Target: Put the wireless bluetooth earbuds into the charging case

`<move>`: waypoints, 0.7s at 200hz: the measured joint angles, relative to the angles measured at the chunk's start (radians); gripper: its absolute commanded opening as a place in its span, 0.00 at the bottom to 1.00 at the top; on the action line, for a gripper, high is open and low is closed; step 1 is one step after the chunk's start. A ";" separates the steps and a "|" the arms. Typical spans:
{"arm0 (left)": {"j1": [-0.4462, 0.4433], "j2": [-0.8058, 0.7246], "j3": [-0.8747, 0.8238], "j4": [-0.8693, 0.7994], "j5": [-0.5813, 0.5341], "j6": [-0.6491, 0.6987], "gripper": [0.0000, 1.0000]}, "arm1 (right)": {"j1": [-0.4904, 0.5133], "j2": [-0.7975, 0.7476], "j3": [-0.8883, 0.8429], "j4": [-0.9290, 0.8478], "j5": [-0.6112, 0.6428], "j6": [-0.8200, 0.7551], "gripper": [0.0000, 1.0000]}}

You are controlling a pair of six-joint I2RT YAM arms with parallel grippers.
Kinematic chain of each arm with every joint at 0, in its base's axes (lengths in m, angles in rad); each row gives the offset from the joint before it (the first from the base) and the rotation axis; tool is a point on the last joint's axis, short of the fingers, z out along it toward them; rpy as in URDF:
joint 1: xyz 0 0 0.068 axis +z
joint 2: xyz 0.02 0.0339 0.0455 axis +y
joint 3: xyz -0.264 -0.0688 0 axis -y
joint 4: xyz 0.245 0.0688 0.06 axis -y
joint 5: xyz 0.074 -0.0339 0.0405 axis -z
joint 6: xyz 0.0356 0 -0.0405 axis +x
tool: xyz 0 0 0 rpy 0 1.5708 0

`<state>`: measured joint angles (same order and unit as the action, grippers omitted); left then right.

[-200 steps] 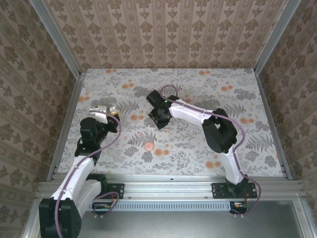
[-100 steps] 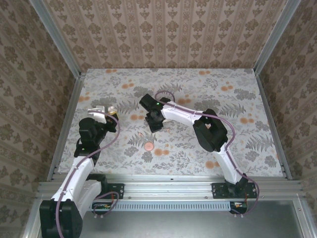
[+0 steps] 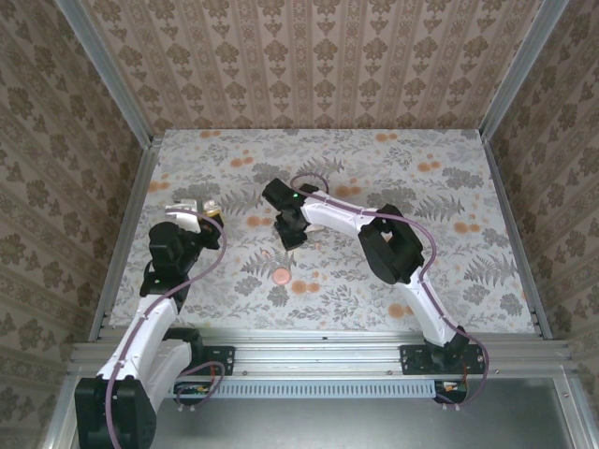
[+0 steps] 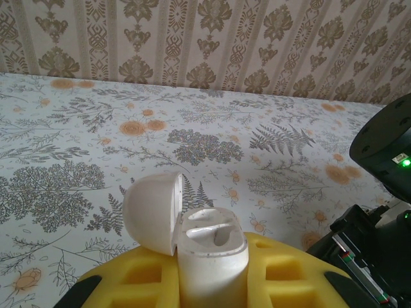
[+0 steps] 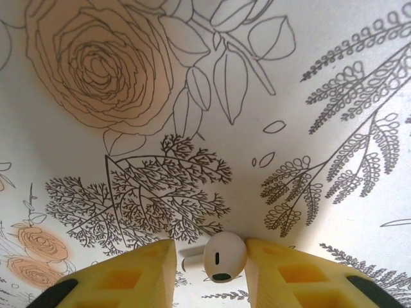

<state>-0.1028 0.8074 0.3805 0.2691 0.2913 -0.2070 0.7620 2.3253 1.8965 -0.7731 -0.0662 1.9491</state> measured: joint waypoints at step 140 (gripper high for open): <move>0.013 0.005 0.000 0.000 0.011 0.000 0.13 | -0.007 -0.077 -0.133 0.050 -0.011 -0.077 0.14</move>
<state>-0.0898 0.8124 0.3805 0.2687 0.3027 -0.2070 0.7547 2.2478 1.7638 -0.7227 -0.0769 1.8717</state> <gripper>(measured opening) 0.203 0.143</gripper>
